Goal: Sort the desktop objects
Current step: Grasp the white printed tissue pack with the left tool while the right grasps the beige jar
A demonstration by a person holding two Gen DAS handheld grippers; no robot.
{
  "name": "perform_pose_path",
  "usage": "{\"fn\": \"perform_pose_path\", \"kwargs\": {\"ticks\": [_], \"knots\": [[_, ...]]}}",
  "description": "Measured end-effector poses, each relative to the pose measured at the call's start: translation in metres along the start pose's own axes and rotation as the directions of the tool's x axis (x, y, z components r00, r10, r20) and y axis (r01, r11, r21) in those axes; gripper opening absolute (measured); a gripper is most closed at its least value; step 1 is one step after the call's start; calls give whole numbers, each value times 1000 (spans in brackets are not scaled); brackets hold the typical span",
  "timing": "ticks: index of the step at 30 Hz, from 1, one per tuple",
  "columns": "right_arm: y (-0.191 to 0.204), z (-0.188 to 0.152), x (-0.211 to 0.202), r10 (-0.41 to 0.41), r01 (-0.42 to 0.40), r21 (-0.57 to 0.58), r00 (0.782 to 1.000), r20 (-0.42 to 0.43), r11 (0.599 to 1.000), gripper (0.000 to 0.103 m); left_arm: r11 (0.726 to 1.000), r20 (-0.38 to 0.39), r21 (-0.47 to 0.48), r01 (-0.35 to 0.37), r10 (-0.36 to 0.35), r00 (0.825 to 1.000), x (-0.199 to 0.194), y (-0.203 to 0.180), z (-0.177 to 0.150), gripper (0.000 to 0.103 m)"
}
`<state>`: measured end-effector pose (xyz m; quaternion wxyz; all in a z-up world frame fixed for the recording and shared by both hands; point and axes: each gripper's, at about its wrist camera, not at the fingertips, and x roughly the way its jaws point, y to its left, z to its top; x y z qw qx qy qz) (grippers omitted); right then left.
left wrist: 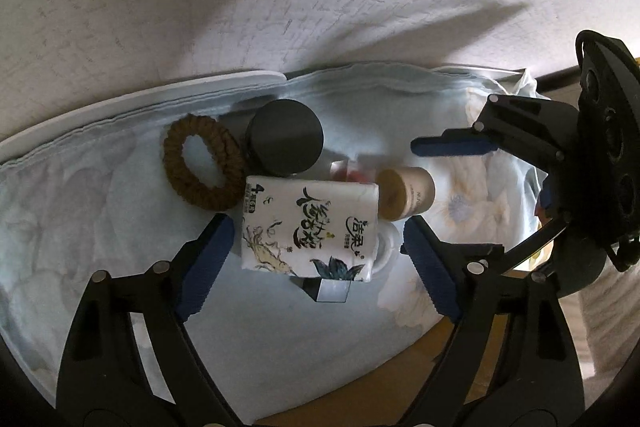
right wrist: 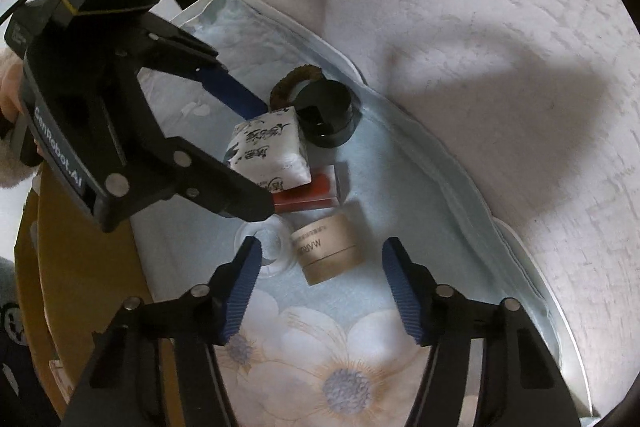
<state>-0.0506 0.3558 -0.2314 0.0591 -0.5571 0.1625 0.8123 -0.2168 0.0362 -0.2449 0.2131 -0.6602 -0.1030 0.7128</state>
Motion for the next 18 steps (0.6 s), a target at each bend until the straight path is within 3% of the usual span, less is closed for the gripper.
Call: {"fn": "perform_pose_path", "kwargs": {"ticks": [3, 5, 15, 18], "knots": [[-1, 0, 2, 5, -5, -2, 1000, -5, 1000, 34, 1000, -1, -5, -4, 4, 1000, 2, 1, 3, 69], [0, 0, 2, 10, -10, -4, 1000, 1, 1000, 34, 1000, -3, 2, -20, 20, 1000, 1, 1, 5, 60], [8, -4, -21, 8, -10, 39, 999, 48, 999, 33, 999, 18, -27, -18, 18, 1000, -21, 4, 0, 59], [15, -7, -41, 8, -12, 60, 998, 68, 998, 33, 998, 56, 6, -57, 56, 997, -40, -8, -7, 59]]}}
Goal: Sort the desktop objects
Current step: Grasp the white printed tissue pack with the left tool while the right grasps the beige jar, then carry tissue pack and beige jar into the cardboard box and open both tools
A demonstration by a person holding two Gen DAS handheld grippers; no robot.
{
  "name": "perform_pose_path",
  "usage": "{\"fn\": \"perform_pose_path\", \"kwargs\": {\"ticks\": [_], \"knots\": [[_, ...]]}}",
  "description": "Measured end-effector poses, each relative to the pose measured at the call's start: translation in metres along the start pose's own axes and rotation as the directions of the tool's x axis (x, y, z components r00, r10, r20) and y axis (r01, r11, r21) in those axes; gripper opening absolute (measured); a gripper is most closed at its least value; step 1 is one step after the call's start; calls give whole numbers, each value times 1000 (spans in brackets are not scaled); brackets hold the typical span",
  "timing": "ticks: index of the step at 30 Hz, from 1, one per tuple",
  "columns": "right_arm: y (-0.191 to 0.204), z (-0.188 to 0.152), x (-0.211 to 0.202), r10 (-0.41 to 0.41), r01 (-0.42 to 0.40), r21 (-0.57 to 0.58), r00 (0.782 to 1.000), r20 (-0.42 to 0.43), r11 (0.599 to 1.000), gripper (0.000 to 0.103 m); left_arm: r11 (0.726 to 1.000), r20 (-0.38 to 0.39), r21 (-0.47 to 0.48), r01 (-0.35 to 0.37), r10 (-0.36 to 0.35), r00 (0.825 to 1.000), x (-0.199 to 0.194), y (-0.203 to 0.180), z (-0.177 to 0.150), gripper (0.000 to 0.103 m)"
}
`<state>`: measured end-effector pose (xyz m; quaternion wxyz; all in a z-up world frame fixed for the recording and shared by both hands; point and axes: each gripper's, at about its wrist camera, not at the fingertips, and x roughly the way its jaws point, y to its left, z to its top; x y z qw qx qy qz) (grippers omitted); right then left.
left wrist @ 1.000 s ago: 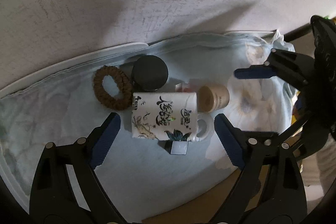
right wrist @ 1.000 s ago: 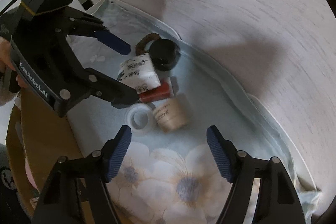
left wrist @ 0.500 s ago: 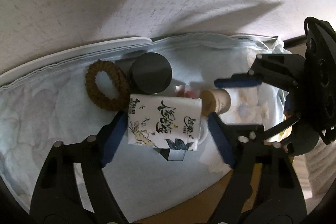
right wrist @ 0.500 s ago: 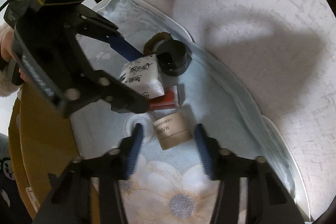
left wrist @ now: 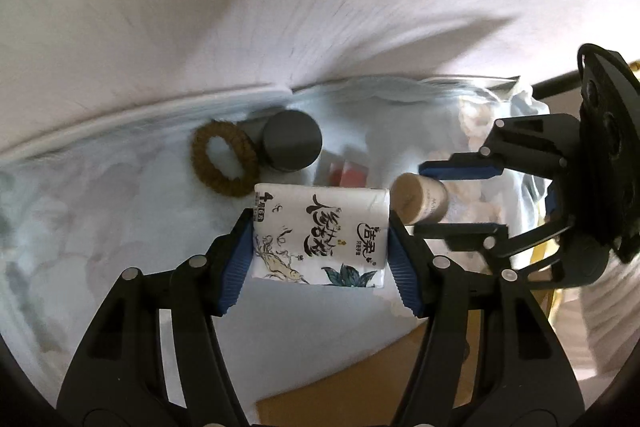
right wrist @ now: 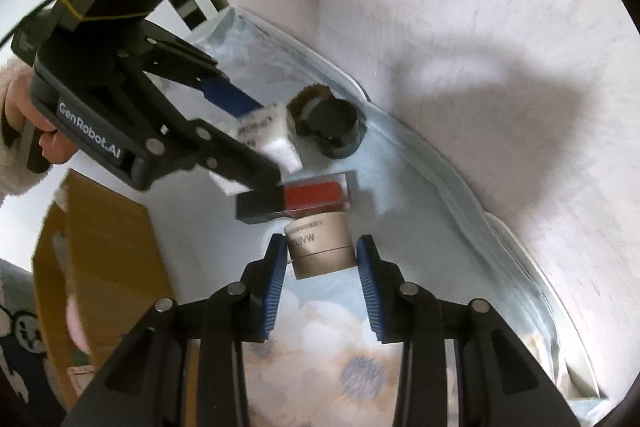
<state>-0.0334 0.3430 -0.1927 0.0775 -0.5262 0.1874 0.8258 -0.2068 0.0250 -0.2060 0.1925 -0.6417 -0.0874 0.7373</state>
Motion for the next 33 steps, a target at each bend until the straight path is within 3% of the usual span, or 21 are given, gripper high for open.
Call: {"fn": "perform_pose_path", "kwargs": {"ticks": [7, 12, 14, 17, 23, 33], "knots": [[43, -8, -70, 46, -48, 19, 996, 82, 999, 33, 995, 85, 78, -65, 58, 995, -70, -25, -27, 59], [91, -21, -113, 47, -44, -35, 993, 105, 998, 33, 988, 137, 131, -85, 67, 988, -113, -53, -55, 59], [90, -27, -130, 57, -51, -58, 993, 103, 997, 33, 979, 172, 165, -122, 93, 981, -127, -67, -71, 59], [121, -49, -134, 62, -54, -81, 994, 87, 995, 33, 962, 195, 227, -155, 111, 974, -138, -87, -98, 59], [149, -85, -116, 75, -71, -69, 995, 63, 995, 33, 928, 166, 318, -194, 147, 975, -125, -114, -147, 59], [164, -123, -99, 64, -64, -7, 998, 13, 998, 33, 919, 99, 344, -193, 169, 981, -88, -119, -192, 59]]}}
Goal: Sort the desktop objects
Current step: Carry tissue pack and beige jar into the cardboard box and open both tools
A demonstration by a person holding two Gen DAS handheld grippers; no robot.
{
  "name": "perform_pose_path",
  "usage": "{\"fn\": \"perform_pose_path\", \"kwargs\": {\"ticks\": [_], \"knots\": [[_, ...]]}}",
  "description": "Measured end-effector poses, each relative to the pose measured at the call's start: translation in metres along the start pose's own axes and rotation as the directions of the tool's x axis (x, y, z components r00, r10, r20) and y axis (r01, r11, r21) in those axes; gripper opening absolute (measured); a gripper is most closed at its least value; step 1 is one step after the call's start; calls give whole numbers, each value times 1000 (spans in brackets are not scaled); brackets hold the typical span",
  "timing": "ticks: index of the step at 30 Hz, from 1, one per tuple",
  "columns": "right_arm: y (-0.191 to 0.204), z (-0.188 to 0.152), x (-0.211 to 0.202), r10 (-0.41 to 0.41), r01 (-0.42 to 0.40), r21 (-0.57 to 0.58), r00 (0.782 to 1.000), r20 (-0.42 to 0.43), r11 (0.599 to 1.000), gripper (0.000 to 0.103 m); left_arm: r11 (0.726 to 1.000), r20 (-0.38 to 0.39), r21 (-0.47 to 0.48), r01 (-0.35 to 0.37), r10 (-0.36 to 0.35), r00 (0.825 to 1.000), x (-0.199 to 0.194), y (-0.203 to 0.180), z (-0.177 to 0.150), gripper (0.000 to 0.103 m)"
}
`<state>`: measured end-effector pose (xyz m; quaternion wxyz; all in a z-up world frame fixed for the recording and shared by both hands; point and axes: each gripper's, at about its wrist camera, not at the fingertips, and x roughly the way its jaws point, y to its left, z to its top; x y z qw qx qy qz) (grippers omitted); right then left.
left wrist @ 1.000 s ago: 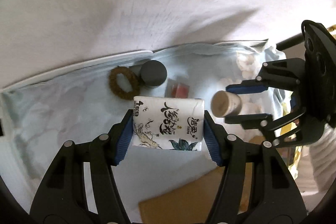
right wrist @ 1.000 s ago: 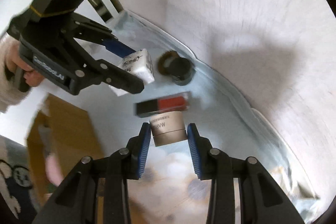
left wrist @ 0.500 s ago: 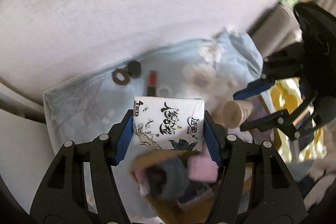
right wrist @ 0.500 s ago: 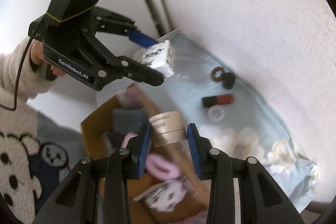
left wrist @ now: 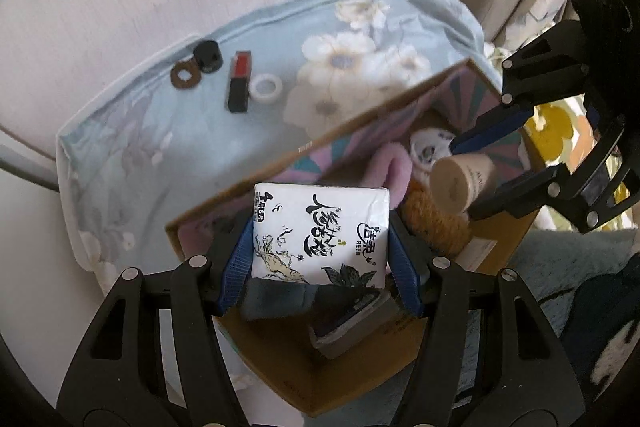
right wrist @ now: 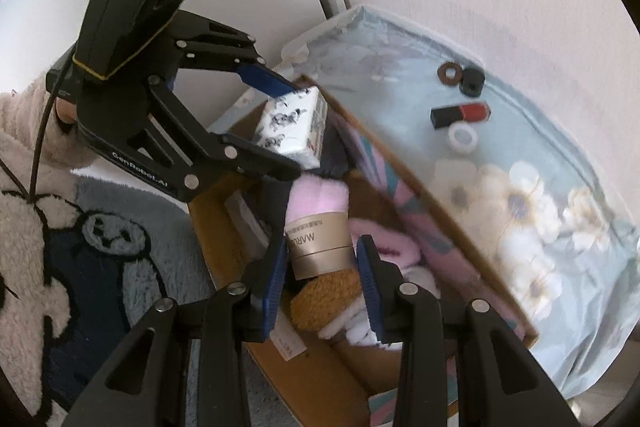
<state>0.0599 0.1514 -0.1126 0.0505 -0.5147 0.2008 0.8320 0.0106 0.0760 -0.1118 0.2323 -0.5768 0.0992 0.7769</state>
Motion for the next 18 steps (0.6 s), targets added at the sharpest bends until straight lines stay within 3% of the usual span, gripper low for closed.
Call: {"fn": "perform_pose_path", "kwargs": {"ticks": [18], "knots": [[-6, -8, 7, -19, 20, 44, 1000, -17, 999, 33, 1000, -38, 15, -4, 4, 999, 19, -9, -16, 59]]}}
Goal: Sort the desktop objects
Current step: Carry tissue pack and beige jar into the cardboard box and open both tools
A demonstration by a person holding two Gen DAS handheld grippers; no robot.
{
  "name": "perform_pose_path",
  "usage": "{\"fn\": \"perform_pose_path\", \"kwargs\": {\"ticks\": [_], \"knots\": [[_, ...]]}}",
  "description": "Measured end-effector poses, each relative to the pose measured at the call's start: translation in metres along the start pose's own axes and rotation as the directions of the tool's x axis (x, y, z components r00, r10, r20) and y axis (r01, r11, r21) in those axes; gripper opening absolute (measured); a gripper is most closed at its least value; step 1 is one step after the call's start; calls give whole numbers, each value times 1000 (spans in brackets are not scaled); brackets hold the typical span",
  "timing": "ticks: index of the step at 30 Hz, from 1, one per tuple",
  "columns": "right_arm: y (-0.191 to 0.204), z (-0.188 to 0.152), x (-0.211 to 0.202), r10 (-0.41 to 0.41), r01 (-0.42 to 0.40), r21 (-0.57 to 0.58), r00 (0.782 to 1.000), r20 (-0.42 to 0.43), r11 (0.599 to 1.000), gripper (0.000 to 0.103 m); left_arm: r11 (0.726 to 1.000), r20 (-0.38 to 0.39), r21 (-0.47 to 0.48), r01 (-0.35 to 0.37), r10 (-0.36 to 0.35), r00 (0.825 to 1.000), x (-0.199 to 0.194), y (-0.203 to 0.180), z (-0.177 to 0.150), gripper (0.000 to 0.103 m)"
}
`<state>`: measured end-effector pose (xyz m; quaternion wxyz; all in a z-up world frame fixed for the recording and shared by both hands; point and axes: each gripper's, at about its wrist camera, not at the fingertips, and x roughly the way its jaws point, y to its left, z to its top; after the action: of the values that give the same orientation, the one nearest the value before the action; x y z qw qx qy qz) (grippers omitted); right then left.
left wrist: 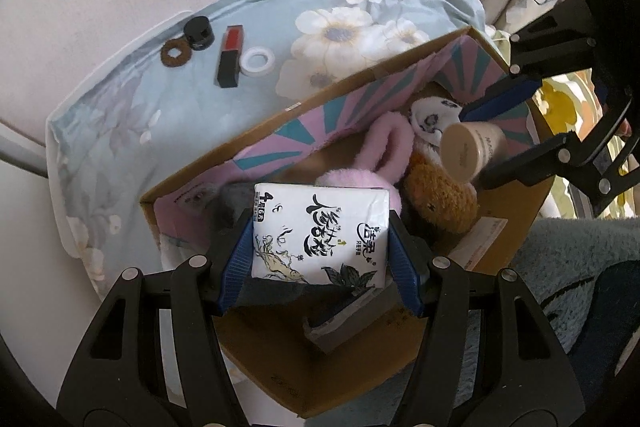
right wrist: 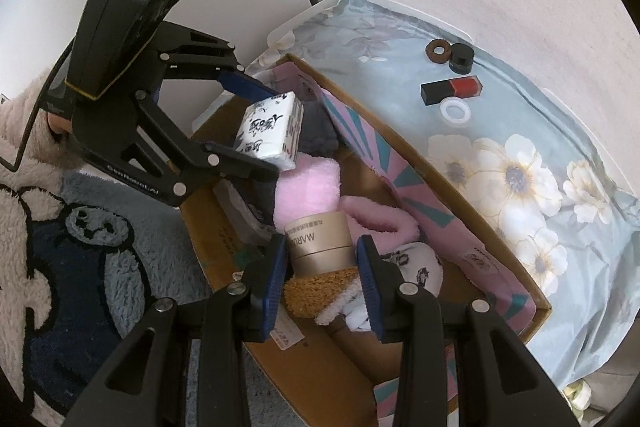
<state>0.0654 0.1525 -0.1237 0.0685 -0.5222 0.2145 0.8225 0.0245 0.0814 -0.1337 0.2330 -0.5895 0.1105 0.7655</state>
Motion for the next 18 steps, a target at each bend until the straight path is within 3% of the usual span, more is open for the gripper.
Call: {"fn": "perform_pose_path", "kwargs": {"ticks": [4, 5, 6, 8, 10, 13, 15, 18], "knots": [[-6, 0, 2, -18, 19, 48, 1000, -12, 999, 37, 1000, 4, 24, -5, 5, 1000, 0, -7, 0, 61], [-8, 0, 2, -18, 18, 62, 1000, -10, 998, 47, 1000, -6, 16, 2, -2, 1000, 1, -7, 0, 68], [-10, -1, 1, -14, 15, 76, 1000, -9, 997, 62, 1000, -22, 4, 15, -15, 1000, 3, -7, 1, 88], [-14, 0, 0, -25, 26, 110, 1000, -13, 994, 85, 998, -34, -32, 58, -59, 998, 3, -5, 0, 102], [-17, 0, -3, -34, 35, 125, 999, -14, 992, 88, 997, -19, -46, 67, -68, 997, 0, -4, -2, 103], [-19, 1, -5, 3, -2, 150, 1000, -9, 989, 94, 999, -27, -39, 23, -24, 999, -2, -4, -3, 103], [-18, 2, -7, 30, -29, 160, 1000, -2, 987, 103, 999, -18, -39, 21, -22, 1000, -7, -3, -4, 103], [-13, 4, -9, 15, -16, 150, 1000, 7, 989, 102, 999, -14, -41, 26, -27, 1000, -12, -2, -4, 103]]}}
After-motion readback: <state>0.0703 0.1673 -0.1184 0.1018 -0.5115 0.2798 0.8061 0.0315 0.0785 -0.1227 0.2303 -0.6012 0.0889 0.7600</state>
